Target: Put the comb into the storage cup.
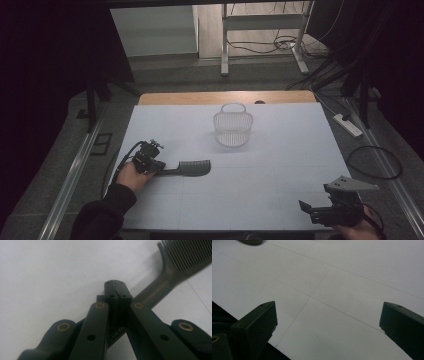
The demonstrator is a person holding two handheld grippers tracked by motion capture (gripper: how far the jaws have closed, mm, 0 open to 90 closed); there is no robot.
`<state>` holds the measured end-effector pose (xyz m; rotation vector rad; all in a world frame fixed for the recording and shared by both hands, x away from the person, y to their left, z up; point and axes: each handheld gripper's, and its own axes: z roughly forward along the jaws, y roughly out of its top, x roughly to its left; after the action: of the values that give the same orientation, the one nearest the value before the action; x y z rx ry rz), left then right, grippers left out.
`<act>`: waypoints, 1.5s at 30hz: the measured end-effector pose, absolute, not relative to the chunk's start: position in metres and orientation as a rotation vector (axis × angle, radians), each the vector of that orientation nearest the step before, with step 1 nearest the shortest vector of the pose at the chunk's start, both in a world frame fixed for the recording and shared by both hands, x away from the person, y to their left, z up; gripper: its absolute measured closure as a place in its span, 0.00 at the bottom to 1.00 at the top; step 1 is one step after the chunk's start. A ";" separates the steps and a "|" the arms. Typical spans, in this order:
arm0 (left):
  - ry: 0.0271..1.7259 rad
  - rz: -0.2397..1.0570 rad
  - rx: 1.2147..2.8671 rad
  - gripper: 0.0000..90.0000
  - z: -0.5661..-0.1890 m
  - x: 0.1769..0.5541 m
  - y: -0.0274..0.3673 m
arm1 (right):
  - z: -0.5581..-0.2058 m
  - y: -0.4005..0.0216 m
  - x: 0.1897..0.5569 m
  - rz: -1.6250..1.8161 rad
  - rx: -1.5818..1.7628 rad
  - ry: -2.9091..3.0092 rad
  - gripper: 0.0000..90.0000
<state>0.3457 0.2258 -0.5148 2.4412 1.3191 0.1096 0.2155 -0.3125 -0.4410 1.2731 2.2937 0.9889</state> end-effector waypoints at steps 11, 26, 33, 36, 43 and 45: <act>1.327 0.049 2.445 0.99 -0.514 0.322 0.226 | -0.441 -0.312 0.215 0.989 1.258 2.297 0.02; 1.331 -0.032 2.459 0.99 -0.512 0.310 0.215 | -0.441 -0.310 0.216 0.983 1.247 2.304 0.02; 1.351 0.040 2.408 0.96 -0.498 0.306 0.219 | -0.441 -0.310 0.216 0.980 1.249 2.304 0.02; 1.355 0.077 2.406 0.90 -0.490 0.299 0.220 | -0.441 -0.310 0.216 0.978 1.246 2.304 0.02; 1.389 0.110 2.341 0.66 -0.473 0.284 0.226 | -0.441 -0.310 0.215 0.977 1.241 2.305 0.02; 1.395 0.108 2.329 0.58 -0.472 0.283 0.227 | -0.441 -0.310 0.215 0.979 1.239 2.304 0.02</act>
<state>0.2833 0.2270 -0.4721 2.3288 1.3947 0.1080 0.2154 -0.3097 -0.4408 1.2395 2.3036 0.9789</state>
